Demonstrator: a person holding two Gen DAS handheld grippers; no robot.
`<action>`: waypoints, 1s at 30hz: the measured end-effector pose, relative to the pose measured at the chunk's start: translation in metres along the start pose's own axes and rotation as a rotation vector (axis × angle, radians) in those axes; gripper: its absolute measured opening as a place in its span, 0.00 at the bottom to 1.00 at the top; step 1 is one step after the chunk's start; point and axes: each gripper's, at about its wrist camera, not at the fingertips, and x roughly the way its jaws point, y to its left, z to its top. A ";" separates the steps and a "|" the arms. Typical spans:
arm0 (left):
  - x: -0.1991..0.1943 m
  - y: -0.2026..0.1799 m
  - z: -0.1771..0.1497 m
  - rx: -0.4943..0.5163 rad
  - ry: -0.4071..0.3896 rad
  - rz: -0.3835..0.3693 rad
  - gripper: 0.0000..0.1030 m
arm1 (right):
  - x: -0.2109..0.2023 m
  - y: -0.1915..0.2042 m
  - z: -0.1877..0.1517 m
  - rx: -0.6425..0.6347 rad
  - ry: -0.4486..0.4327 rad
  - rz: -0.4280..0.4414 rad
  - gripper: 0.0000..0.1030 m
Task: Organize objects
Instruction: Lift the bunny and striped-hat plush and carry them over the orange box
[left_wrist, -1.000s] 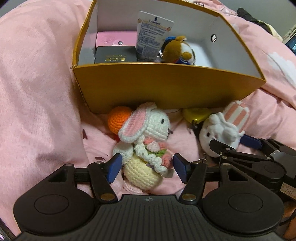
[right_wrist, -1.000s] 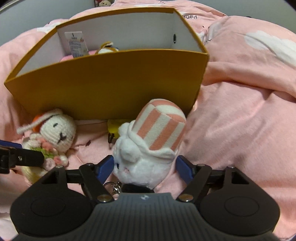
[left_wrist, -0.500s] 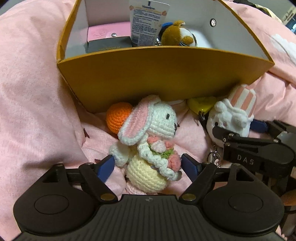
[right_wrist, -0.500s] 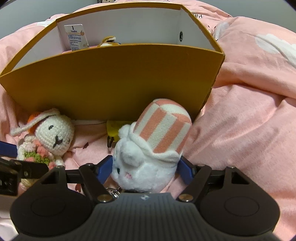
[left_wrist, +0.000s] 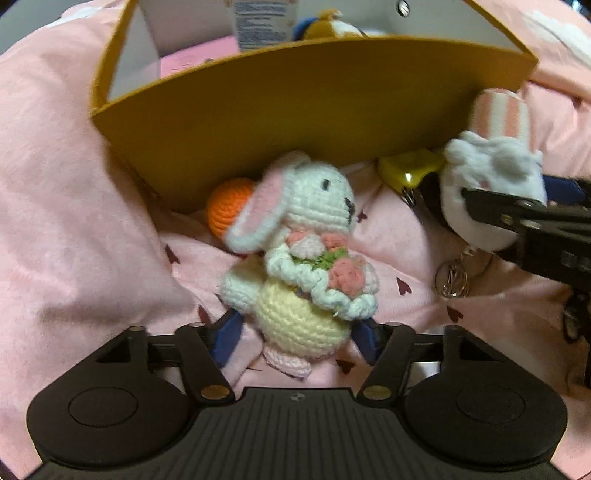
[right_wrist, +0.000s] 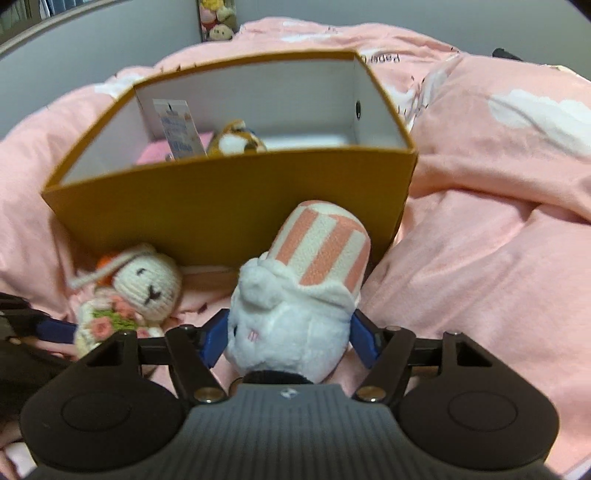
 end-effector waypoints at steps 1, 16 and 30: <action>-0.002 0.003 -0.001 -0.009 -0.006 -0.011 0.65 | -0.006 -0.002 0.001 0.002 -0.011 0.003 0.67; -0.058 0.028 -0.018 -0.135 -0.157 -0.247 0.45 | -0.051 -0.014 0.013 0.039 -0.099 0.055 0.67; -0.112 0.034 0.020 -0.173 -0.371 -0.370 0.45 | -0.082 -0.007 0.058 -0.049 -0.229 0.100 0.67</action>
